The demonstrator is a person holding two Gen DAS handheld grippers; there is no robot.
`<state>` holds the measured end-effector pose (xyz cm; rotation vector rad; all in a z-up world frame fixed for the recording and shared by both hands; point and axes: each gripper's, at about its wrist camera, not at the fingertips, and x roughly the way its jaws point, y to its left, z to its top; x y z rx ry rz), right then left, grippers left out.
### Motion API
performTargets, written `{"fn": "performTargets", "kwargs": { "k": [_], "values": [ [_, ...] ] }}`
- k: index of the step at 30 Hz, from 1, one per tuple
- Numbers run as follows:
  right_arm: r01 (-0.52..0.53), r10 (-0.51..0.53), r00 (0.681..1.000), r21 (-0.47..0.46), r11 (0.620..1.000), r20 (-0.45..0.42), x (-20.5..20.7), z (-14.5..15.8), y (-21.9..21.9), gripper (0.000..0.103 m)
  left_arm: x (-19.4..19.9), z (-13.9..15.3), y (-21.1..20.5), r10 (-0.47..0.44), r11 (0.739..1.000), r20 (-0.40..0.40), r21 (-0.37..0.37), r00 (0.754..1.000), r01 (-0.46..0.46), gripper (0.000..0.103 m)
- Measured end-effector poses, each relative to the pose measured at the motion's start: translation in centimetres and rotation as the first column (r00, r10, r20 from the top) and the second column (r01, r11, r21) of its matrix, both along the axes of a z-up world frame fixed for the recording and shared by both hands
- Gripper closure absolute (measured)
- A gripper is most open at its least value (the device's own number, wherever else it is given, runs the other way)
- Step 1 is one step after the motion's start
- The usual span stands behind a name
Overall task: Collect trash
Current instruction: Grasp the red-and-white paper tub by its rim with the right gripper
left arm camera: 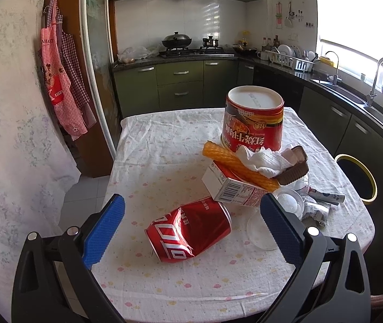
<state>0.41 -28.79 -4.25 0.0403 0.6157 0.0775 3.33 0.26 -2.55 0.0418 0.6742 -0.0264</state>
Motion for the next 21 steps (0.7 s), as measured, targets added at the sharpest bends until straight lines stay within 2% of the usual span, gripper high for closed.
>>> {"fn": "performTargets", "kwargs": {
  "k": [7, 10, 12, 17, 21],
  "values": [
    [-0.111, 0.114, 0.993, 0.062, 0.992, -0.042, 7.2, 3.0, 1.2, 0.008, 4.8, 0.1, 1.7, 0.034, 0.999, 0.011, 0.020, 0.999, -0.035, 0.004],
    [-0.143, 0.148, 0.988, 0.084, 0.986, -0.051, 11.2, 4.8, 2.2, 0.024, 6.9, 0.2, 2.3, 0.045, 0.999, 0.011, 0.012, 0.999, -0.045, 0.004],
    [-0.165, 0.172, 0.982, 0.087, 0.982, -0.080, 14.3, 5.7, 3.4, 0.029, 8.0, 0.2, 2.6, 0.046, 0.999, 0.010, 0.008, 0.999, -0.046, 0.004],
    [-0.217, 0.228, 0.955, 0.078, 0.973, -0.189, 21.1, 6.1, 7.1, 0.064, 10.3, -0.5, 2.6, 0.025, 1.000, -0.010, 0.005, 1.000, -0.025, 0.004],
    [-0.233, 0.245, 0.931, 0.077, 0.969, -0.270, 24.8, 5.2, 9.2, 0.074, 11.5, -1.1, 2.4, -0.001, 1.000, -0.025, -0.003, 1.000, 0.001, 0.004]
  ]
}}
